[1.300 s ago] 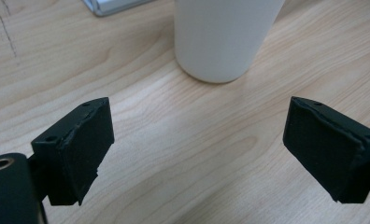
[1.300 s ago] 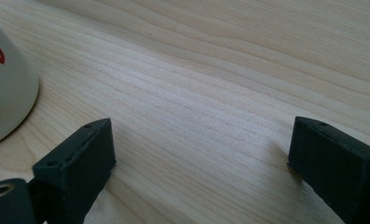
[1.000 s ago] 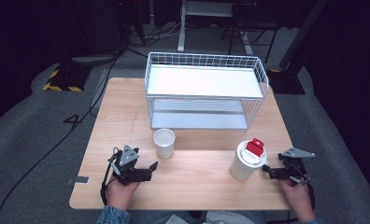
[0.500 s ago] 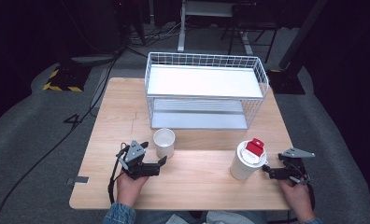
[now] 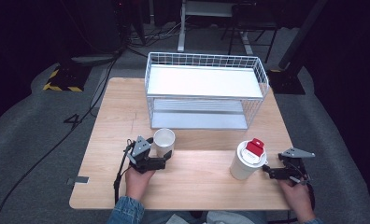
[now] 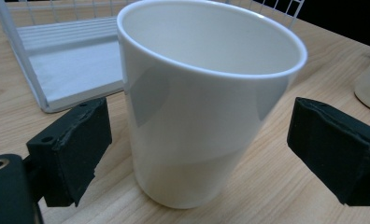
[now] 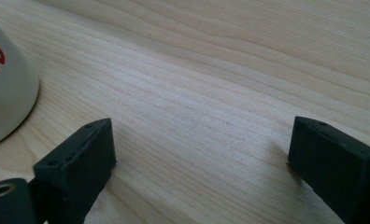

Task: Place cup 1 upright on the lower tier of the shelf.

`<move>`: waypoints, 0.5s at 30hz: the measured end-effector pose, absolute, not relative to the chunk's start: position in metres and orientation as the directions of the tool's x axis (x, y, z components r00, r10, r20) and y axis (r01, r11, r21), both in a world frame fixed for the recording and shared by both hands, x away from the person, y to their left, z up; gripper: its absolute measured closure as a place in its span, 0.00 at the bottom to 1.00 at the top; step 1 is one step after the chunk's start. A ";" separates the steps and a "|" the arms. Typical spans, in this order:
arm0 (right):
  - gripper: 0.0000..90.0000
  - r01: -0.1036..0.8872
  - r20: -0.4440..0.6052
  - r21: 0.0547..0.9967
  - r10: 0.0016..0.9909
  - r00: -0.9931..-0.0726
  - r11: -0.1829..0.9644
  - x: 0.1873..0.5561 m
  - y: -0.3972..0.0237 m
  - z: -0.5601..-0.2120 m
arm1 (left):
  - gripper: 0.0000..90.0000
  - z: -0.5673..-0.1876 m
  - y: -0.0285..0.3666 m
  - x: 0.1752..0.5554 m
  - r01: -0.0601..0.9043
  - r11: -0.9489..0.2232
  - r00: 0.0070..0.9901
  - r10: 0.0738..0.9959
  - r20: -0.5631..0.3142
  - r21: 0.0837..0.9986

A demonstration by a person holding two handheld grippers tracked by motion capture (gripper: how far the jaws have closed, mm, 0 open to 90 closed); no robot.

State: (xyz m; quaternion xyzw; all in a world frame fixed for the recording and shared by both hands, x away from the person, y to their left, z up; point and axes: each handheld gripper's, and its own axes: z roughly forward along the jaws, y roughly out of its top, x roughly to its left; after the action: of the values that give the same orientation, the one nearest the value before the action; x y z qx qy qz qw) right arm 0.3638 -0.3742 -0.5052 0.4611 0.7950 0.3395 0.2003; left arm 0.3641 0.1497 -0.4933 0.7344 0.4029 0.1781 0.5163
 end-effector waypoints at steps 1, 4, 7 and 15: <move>0.09 0.597 -0.005 0.724 0.869 -0.494 0.344 0.364 -0.374 -0.505 | 0.08 -0.494 0.149 0.365 0.409 -0.141 0.610 0.777 -0.155 0.902; 0.09 0.597 -0.005 0.725 0.869 -0.495 0.344 0.364 -0.374 -0.505 | 0.08 -0.498 0.146 0.369 0.419 -0.148 0.606 0.780 -0.154 0.896; 0.09 0.597 -0.006 0.725 0.869 -0.495 0.344 0.364 -0.374 -0.505 | 0.09 -0.499 0.143 0.371 0.415 -0.153 0.604 0.783 -0.146 0.897; 0.09 0.597 -0.006 0.724 0.869 -0.494 0.344 0.364 -0.374 -0.505 | 0.16 -0.498 0.135 0.374 0.428 -0.213 0.603 0.791 -0.102 0.878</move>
State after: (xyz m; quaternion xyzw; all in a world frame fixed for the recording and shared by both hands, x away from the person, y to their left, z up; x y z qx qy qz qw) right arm 0.3638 -0.3742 -0.5052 0.4611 0.7950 0.3394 0.2004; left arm 0.3744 0.1351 -0.4984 0.7555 0.4033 0.1888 0.4805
